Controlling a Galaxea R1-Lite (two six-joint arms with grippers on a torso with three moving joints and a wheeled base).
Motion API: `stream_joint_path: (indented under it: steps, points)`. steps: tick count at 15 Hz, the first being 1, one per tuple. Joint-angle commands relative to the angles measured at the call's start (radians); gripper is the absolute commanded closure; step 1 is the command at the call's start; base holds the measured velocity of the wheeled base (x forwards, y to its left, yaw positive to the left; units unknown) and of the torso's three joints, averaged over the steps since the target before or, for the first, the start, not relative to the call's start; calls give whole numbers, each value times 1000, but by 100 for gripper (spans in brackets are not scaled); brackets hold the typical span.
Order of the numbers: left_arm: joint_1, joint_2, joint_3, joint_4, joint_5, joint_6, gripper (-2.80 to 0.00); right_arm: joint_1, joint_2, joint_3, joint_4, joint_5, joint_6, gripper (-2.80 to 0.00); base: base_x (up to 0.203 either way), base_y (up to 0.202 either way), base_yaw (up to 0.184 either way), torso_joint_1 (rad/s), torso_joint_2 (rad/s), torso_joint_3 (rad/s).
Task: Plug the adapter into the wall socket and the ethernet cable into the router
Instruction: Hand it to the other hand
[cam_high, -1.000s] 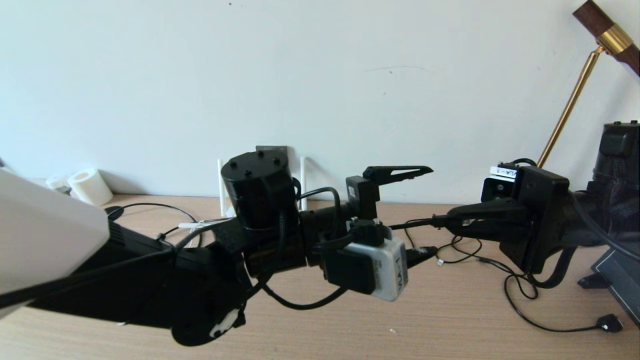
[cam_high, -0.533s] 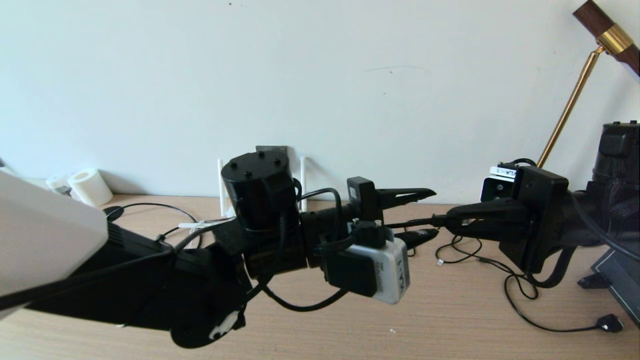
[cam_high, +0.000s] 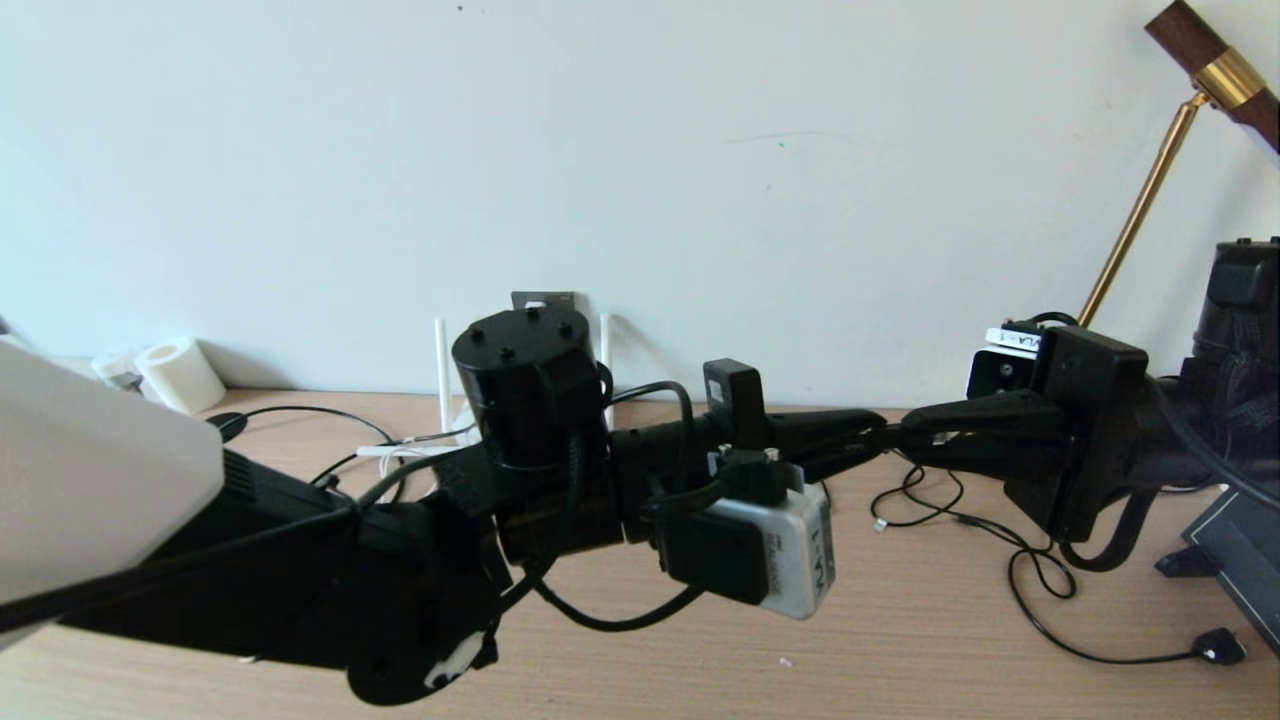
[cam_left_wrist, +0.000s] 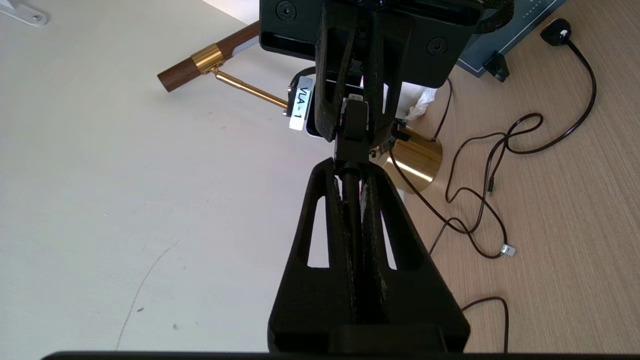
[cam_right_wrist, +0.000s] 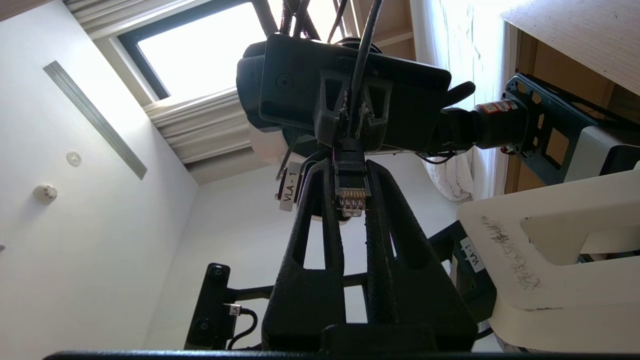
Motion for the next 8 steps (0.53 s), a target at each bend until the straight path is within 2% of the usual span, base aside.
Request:
stream_joint_path:
  steps: [1,5,6,8]
  points:
    - [-1,1,0,-6,-5,7,0,1,3,-2,-3,7,8,0,0,0,0,0,0,0]
    - [-1,3,8,-6,-7,7,0,1,1,0,-4,7,3,0,0,0,0,0,0,0]
    - [-1,3,11,-6,-7,7,0,1,0,4,-4,7,-10,-280,0,0,0,0,0,0]
    - [-1,1,13,-8,-7,7,0,1,0,7,-4,7,-16,-280,0,0,0,0,0,0]
